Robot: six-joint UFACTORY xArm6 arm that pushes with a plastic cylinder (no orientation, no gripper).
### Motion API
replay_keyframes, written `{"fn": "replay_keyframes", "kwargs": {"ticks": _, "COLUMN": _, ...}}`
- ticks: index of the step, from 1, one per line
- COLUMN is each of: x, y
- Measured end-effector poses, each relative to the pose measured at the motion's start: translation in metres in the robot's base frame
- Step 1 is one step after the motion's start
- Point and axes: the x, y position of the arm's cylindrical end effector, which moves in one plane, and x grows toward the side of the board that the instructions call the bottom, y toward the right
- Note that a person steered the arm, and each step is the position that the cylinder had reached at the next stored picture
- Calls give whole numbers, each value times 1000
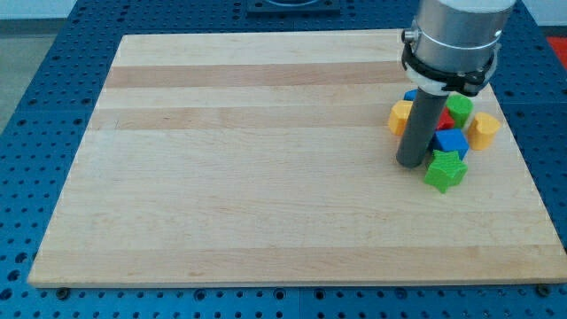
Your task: Move green star into blue cube
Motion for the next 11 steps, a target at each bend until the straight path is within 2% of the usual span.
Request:
{"fn": "replay_keyframes", "kwargs": {"ticks": 2, "x": 54, "y": -7}}
{"fn": "replay_keyframes", "kwargs": {"ticks": 3, "x": 66, "y": -3}}
{"fn": "replay_keyframes", "kwargs": {"ticks": 4, "x": 57, "y": 25}}
{"fn": "replay_keyframes", "kwargs": {"ticks": 11, "x": 34, "y": 30}}
